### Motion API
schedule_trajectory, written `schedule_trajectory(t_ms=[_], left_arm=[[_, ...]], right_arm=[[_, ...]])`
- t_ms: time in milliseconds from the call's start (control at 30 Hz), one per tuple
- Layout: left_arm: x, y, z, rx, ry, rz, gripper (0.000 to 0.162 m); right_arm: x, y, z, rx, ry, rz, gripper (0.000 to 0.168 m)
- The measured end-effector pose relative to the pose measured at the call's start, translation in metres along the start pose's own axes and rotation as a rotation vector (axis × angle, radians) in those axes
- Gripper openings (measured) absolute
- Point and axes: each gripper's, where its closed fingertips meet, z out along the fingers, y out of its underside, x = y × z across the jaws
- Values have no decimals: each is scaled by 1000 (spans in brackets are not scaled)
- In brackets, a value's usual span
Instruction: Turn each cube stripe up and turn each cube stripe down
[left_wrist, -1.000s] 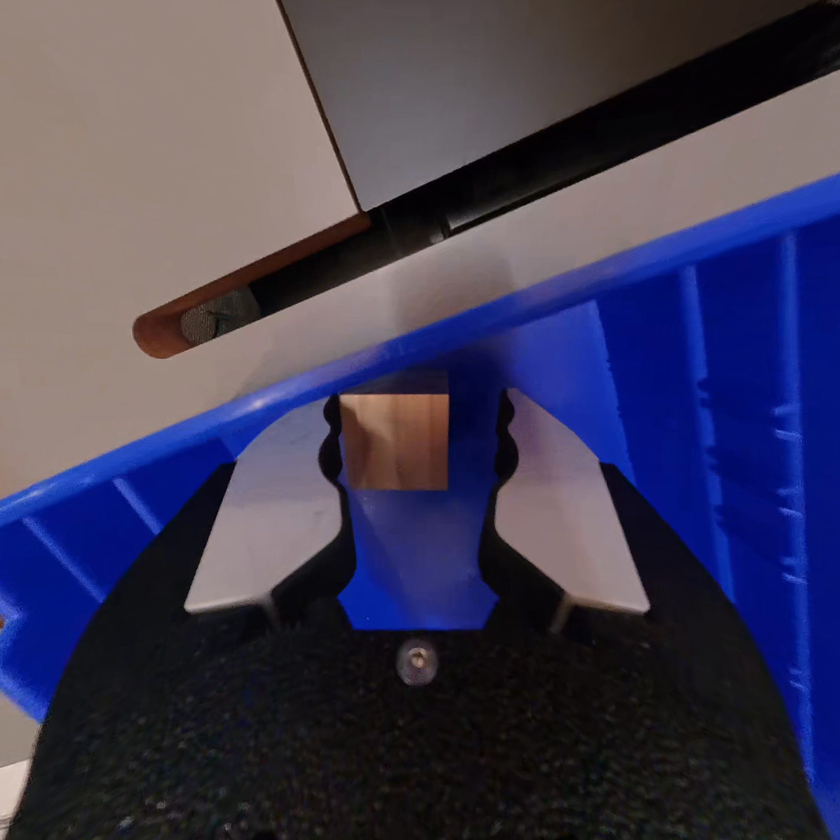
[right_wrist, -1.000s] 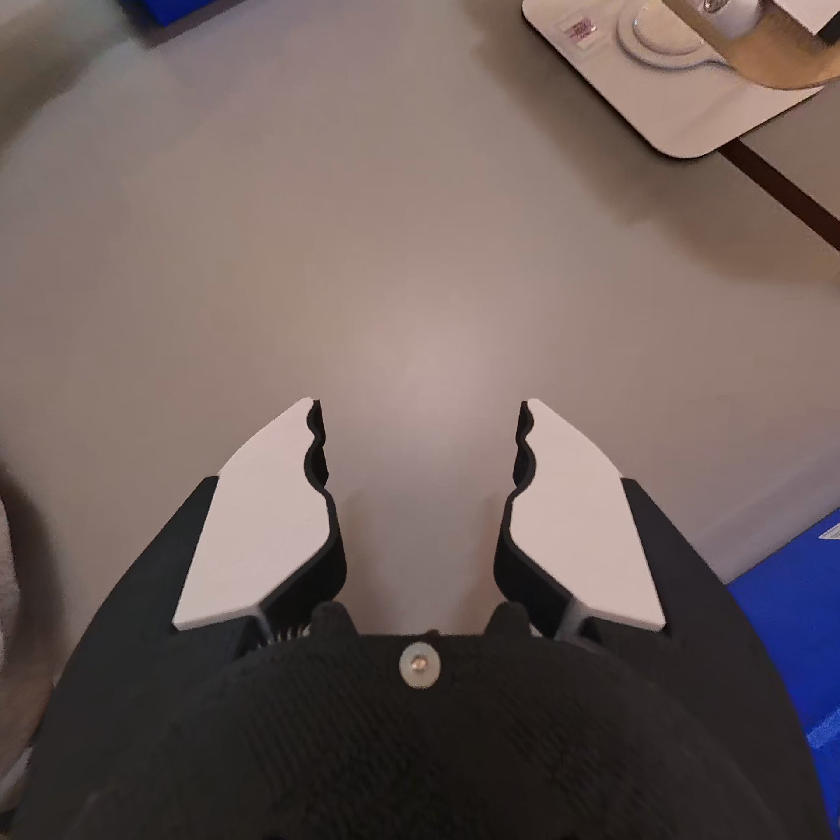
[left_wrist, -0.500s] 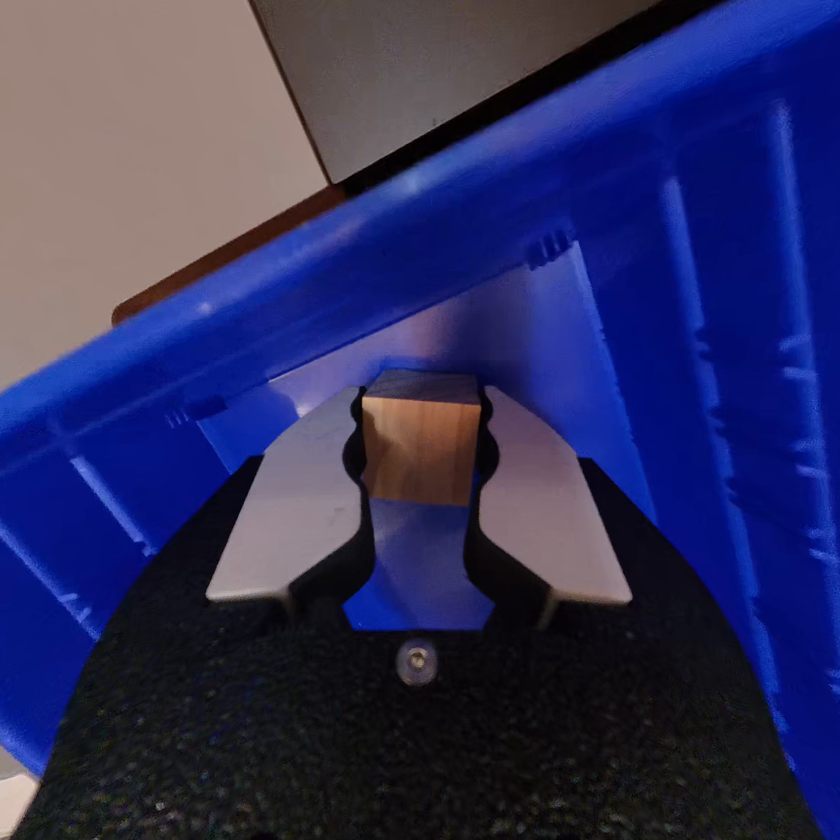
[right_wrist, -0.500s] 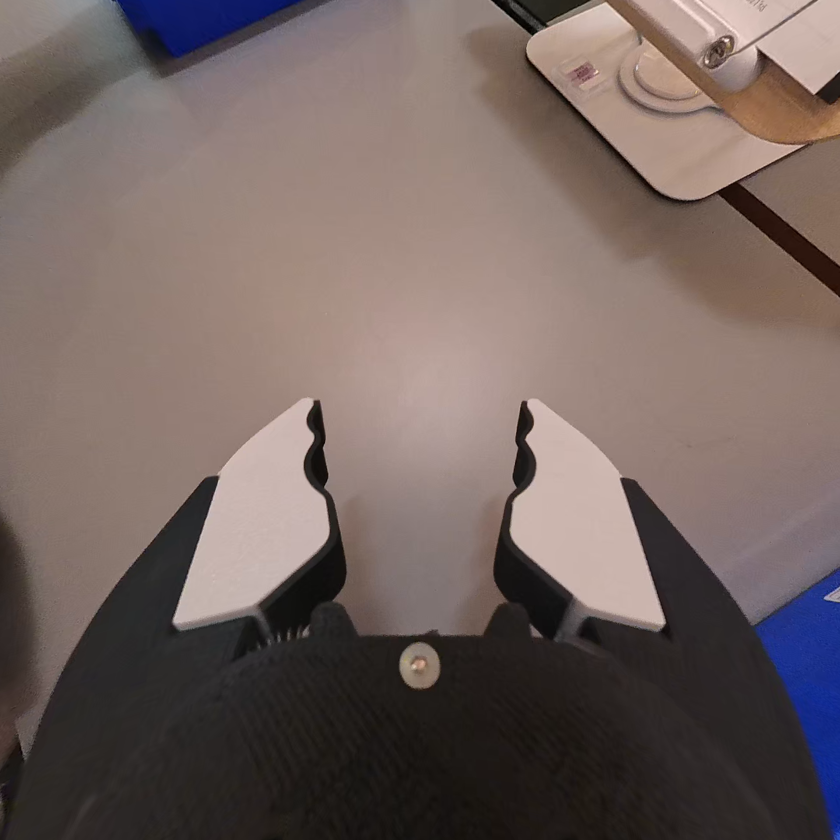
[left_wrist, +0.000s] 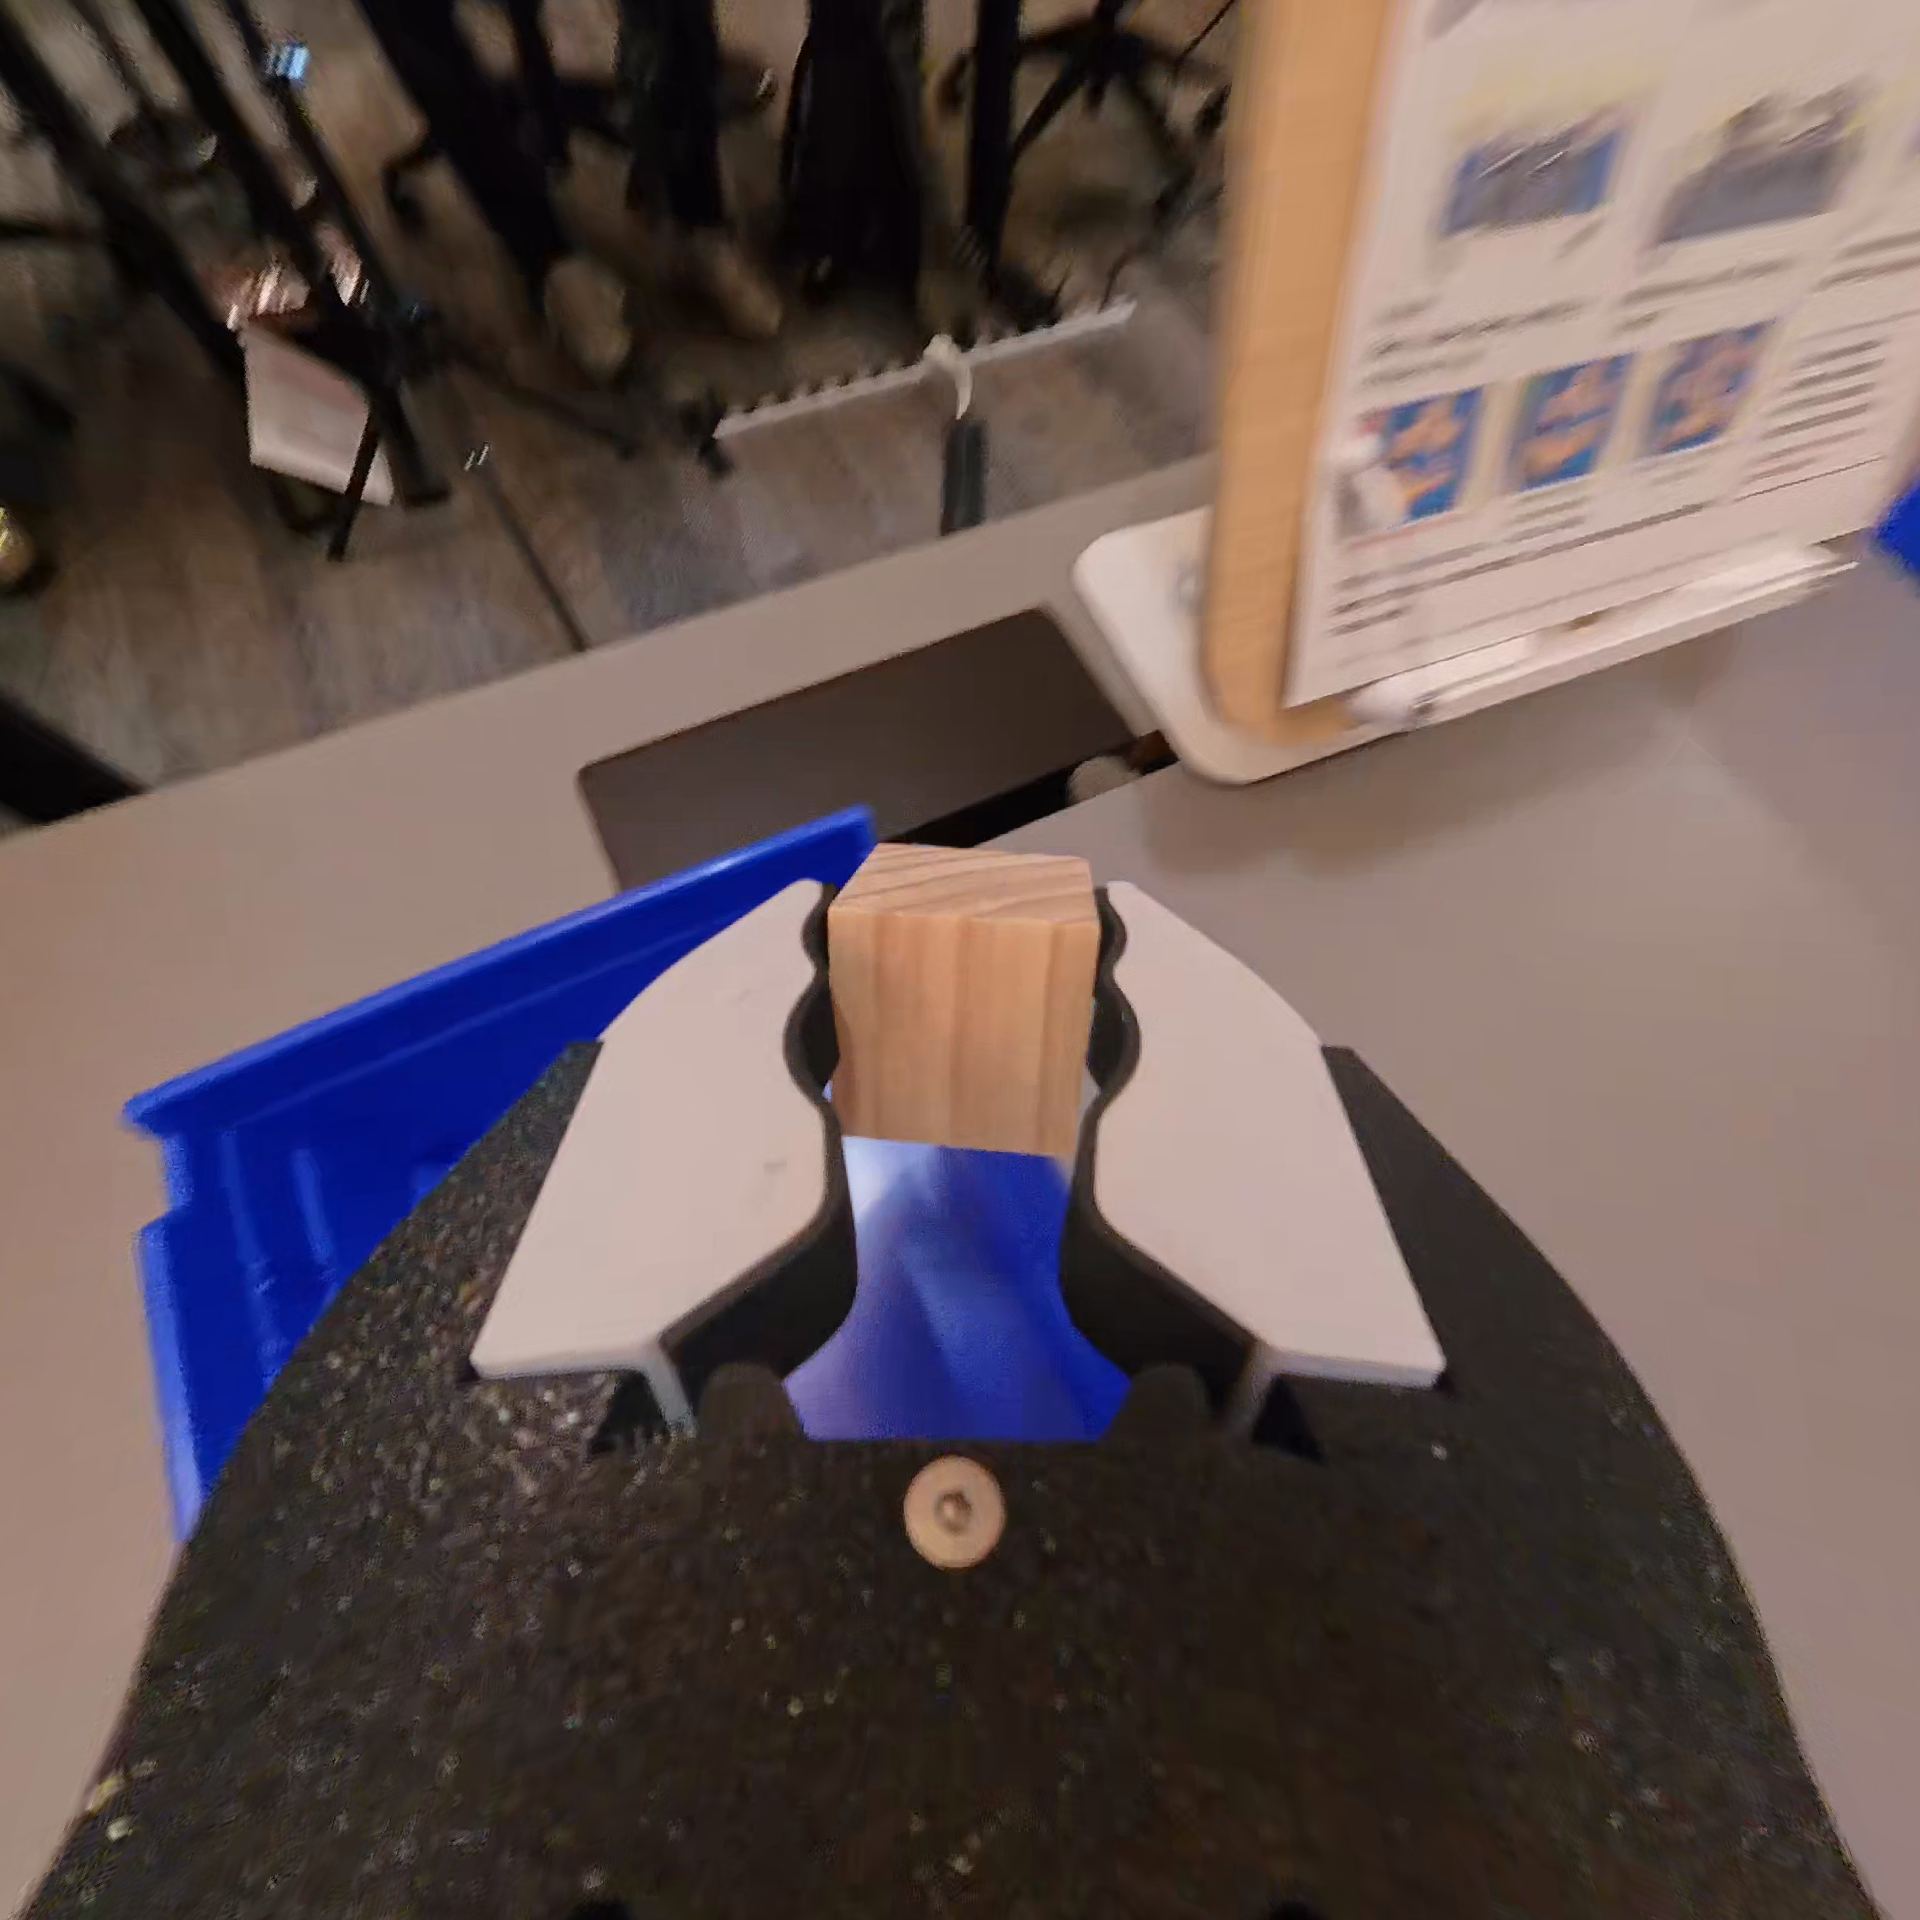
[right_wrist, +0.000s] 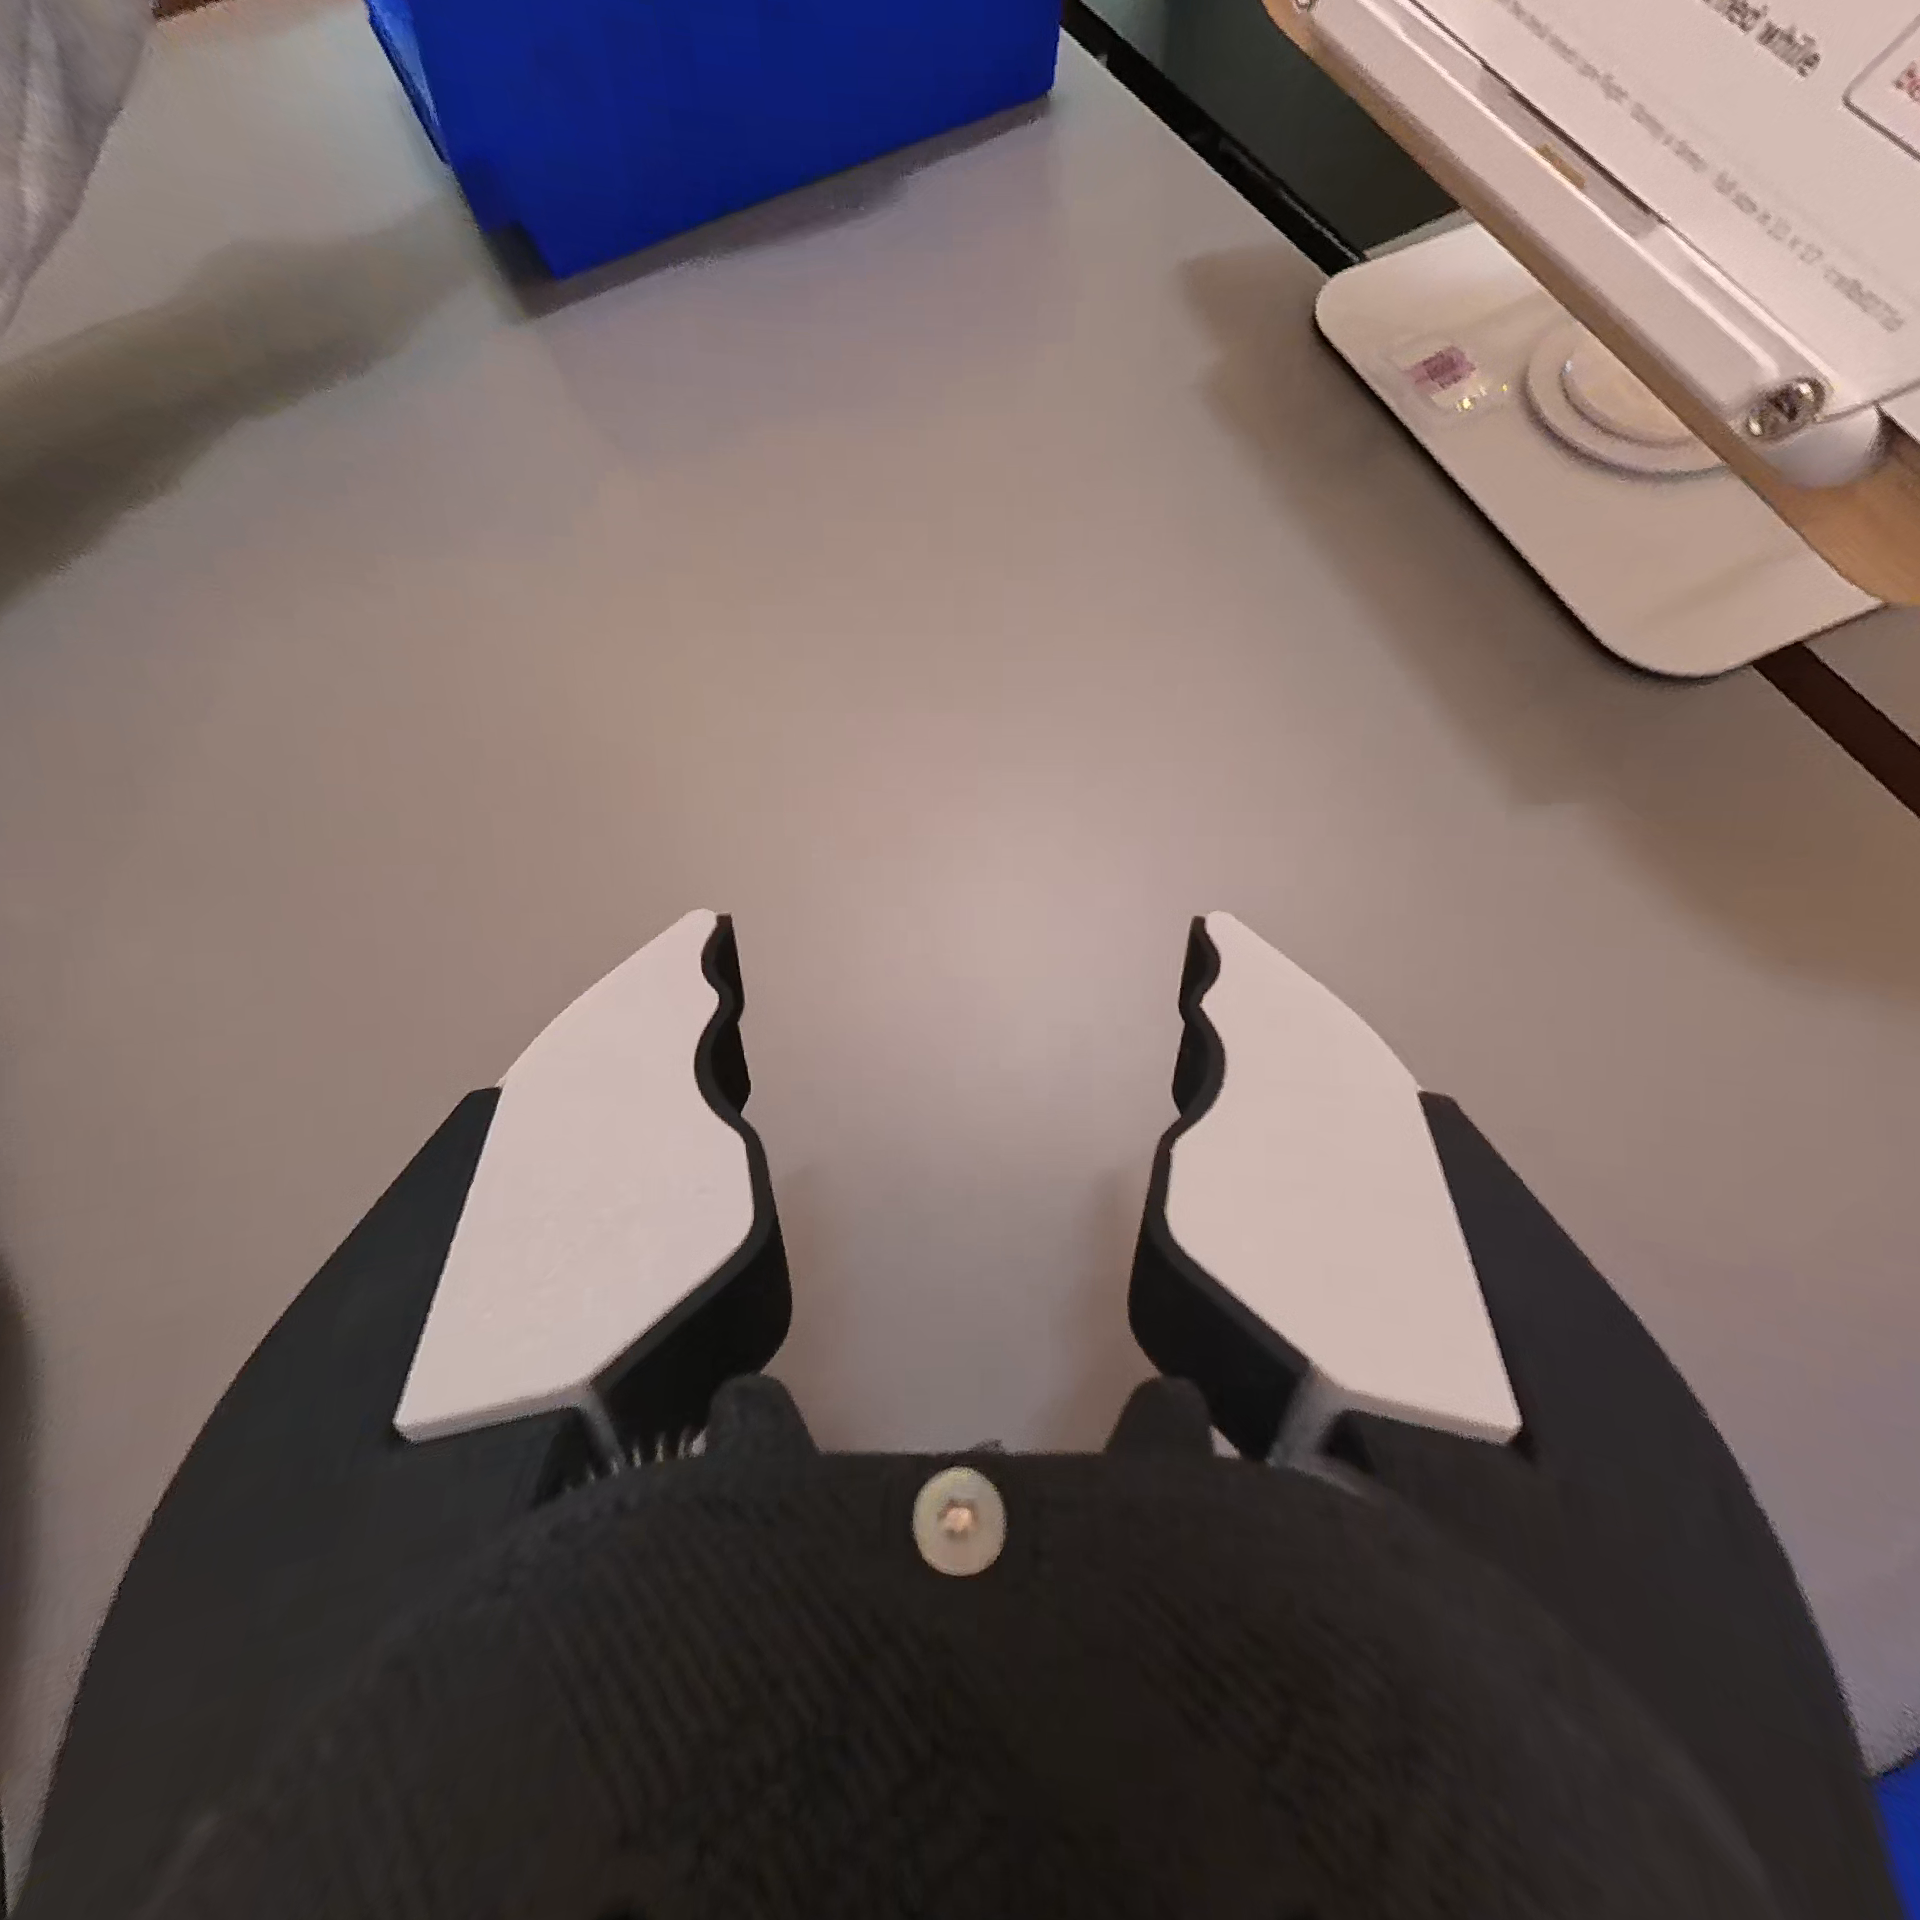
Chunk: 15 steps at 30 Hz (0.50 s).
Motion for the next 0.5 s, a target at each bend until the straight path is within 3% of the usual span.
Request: schedule_trajectory(t_ms=[33, 300, 500], left_arm=[[16, -7, -4, 37, 39, 10, 45], [172, -40, -11, 308, 440, 71, 45], [264, -44, -8, 435, 700, 67, 45]], right_arm=[[-2, -4, 2, 5, -5, -4, 82], [-13, -43, 8, 80, -12, -63, 81], [-15, -73, -5, 183, 3, -85, 80]])
